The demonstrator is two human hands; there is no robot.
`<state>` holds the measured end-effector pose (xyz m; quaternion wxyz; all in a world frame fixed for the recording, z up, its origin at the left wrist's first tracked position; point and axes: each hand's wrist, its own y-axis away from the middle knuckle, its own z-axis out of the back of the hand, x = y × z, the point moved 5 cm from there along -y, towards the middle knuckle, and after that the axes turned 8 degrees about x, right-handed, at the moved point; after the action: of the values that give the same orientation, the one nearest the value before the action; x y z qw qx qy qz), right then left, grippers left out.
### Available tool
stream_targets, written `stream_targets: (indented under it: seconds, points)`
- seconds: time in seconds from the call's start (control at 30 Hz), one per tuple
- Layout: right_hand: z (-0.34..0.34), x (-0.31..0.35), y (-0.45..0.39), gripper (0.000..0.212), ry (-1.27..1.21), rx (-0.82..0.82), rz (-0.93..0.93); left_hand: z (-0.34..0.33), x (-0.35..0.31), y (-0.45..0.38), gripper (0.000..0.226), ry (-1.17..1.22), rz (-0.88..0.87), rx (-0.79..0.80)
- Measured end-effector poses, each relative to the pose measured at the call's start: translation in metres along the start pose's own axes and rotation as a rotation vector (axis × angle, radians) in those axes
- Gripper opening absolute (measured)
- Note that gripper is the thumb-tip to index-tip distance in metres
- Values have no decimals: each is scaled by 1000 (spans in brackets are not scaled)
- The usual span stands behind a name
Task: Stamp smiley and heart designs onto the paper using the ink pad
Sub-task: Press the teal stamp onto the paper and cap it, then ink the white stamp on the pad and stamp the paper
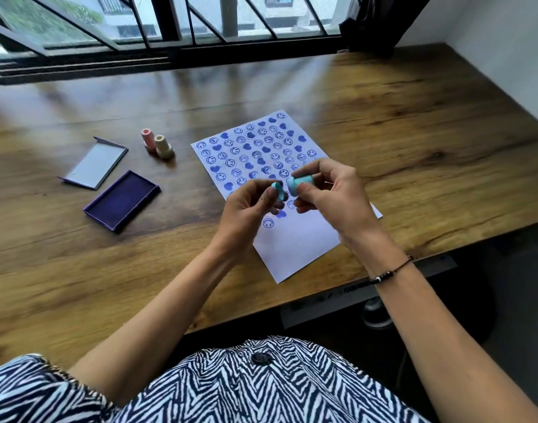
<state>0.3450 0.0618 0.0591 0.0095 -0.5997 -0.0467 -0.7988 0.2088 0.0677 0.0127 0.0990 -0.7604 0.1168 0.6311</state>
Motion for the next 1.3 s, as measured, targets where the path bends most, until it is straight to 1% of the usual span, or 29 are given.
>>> stream_targets:
  seconds: [0.07,0.13,0.33,0.43,0.5,0.6,0.63,0.7,0.8,0.83,0.9,1.0,1.07,1.13,1.23,1.3]
  points:
    - [-5,3,-1,25,9,6,24,-1,-5,-1,12,52,-3,-5]
    - [-9,5,-3,26,-7,17,42,-1,-9,-2,11,56,-16,-7]
    - [-23,9,-4,25,-62,21,60,10,-15,0,10,-116,-48,-49]
    - [-37,11,-7,17,-144,20,52,19,-20,2,14,-165,-82,-86]
    - [-46,11,-10,14,-223,15,30,28,-23,4,10,-229,-101,-101]
    - [-59,14,-22,16,-258,80,0,45,-27,0,22,-350,-108,-160]
    - [-63,17,-30,18,-223,109,-7,51,-28,-3,20,-368,-99,-180]
    - [-66,24,-57,20,-58,112,20,61,-26,-11,14,-369,-56,-228]
    - [-70,39,-111,11,319,27,164,77,-21,-20,18,-334,22,-370]
    - [-73,44,-130,14,462,13,210,82,-20,-22,20,-316,42,-405]
    - [-85,45,-163,20,684,50,250,90,-19,-23,24,-289,77,-463]
    - [-108,38,-193,25,933,140,257,100,-20,-21,23,-306,91,-528]
    - [-121,36,-202,28,1051,194,279,106,-21,-18,21,-313,86,-557]
    - [-125,36,-209,30,1109,212,287,111,-22,-17,16,-304,76,-577]
    - [-128,42,-217,34,1209,238,233,119,-25,-19,10,-262,65,-596]
    - [-136,56,-215,35,1179,211,284,124,-27,-19,12,-240,54,-635]
